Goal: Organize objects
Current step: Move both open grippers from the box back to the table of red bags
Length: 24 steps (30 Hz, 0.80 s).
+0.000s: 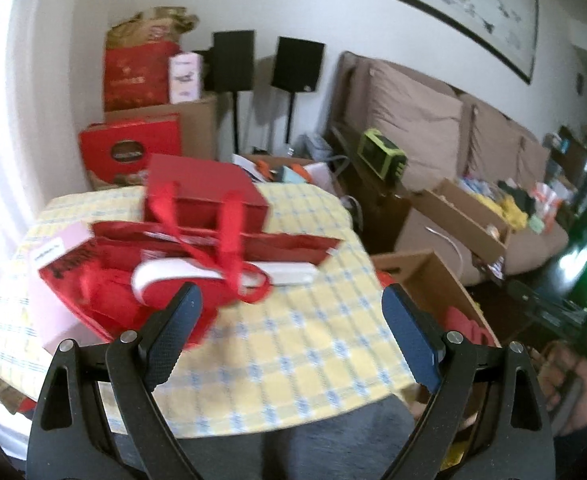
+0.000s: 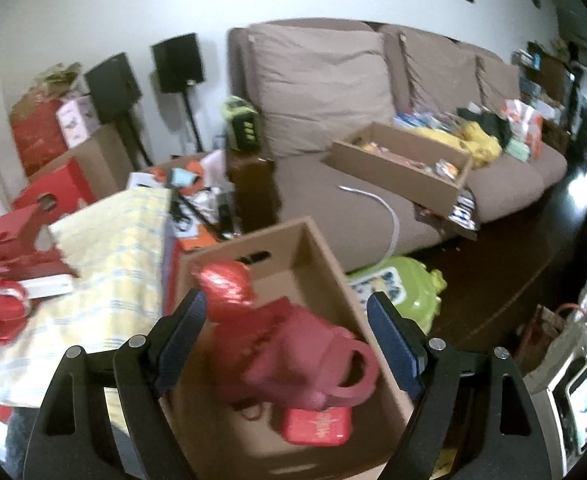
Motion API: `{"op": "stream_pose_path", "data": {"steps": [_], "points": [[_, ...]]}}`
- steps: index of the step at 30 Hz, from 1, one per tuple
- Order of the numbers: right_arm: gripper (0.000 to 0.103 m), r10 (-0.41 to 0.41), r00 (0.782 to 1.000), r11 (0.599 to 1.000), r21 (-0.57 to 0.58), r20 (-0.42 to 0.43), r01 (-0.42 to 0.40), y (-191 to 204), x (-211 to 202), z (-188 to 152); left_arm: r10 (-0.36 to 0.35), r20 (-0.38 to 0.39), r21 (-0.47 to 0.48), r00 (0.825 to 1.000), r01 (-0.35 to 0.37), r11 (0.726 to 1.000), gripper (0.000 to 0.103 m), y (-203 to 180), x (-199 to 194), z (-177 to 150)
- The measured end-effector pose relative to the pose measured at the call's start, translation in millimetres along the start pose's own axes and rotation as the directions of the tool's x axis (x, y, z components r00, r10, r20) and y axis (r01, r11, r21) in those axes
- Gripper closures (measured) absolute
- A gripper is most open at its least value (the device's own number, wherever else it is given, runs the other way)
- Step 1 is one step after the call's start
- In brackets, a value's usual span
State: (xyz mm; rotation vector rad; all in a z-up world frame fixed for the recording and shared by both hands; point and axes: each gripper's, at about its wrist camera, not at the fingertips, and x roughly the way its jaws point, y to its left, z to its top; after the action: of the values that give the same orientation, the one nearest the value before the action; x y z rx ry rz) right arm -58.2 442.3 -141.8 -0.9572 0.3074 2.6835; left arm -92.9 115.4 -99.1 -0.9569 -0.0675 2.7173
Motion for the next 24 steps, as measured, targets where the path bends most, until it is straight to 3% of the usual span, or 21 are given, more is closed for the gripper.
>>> {"op": "stream_pose_path", "data": {"steps": [4,6,8,16,21,24], "points": [[0.020,0.095,0.995,0.995,-0.034,-0.011,-0.096,33,-11,2,0.047,0.025,-0.052,0.999,-0.046,0.998,0.013,35,-1,7],[0.020,0.211,0.976,0.977,-0.013,-0.057,-0.212,46,-11,1,0.065,0.031,-0.092,0.997,-0.062,0.994,0.013,55,0,12],[0.020,0.325,0.943,0.945,0.007,-0.076,-0.326,64,-15,1,0.087,0.036,-0.124,0.996,-0.082,0.989,0.013,72,-1,14],[0.019,0.393,0.907,0.911,-0.070,-0.148,-0.406,125,-11,1,0.222,0.050,-0.278,0.974,-0.199,0.940,0.013,170,-10,20],[0.019,0.391,0.903,0.901,-0.125,-0.180,-0.415,155,-8,-4,0.307,0.021,-0.347,0.952,-0.281,0.895,0.013,221,-11,13],[0.019,0.387,0.900,0.896,-0.147,-0.198,-0.418,171,-3,-7,0.317,-0.001,-0.385,0.949,-0.292,0.876,0.013,241,-8,7]]}}
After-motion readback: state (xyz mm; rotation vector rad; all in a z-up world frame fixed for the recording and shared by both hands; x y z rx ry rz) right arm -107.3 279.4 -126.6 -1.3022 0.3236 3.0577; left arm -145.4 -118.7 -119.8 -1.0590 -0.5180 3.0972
